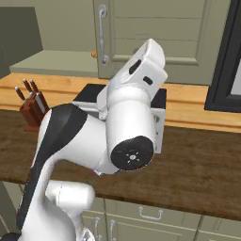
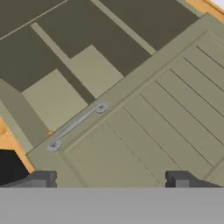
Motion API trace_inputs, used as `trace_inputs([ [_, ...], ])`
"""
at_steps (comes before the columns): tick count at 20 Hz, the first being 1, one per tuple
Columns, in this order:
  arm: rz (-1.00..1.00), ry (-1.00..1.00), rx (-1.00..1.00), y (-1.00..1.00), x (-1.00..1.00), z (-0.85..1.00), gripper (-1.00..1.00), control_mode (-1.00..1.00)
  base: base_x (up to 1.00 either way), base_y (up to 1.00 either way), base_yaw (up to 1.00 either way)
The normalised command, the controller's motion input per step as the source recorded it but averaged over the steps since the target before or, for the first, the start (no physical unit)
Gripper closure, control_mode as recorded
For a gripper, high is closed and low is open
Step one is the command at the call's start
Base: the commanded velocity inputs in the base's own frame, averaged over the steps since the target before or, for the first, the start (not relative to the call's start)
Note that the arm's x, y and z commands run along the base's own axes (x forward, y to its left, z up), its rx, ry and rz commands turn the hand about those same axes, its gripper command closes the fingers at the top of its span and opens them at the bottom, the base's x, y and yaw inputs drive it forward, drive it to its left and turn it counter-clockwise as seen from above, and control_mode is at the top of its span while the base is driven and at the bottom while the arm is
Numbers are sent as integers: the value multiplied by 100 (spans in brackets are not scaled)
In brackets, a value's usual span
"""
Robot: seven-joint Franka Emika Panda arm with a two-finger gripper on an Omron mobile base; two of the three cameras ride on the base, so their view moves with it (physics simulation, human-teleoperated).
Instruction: Pick the boxed food and place it on the digital scale for weighing, and close the cabinet.
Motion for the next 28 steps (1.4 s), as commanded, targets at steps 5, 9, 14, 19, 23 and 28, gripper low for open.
trace_inputs([
  [5, 0, -34, 11, 41, -100, -67, -100, -100, 0, 0, 0],
  [9, -1, -43, 15, 98, -100, -91, -100, -100, 0, 0, 0],
  [14, -12, -61, 26, 100, -68, -97, -100, -100, 0, 0, 0],
  [19, -18, -57, 12, 100, -27, -15, -100, -100, 0, 0, 0],
  [23, -16, -48, 0, 100, 3, -12, -100, -100, 0, 0, 0],
  [28, -9, -34, 0, 100, 49, -34, -100, -100, 0, 0, 0],
])
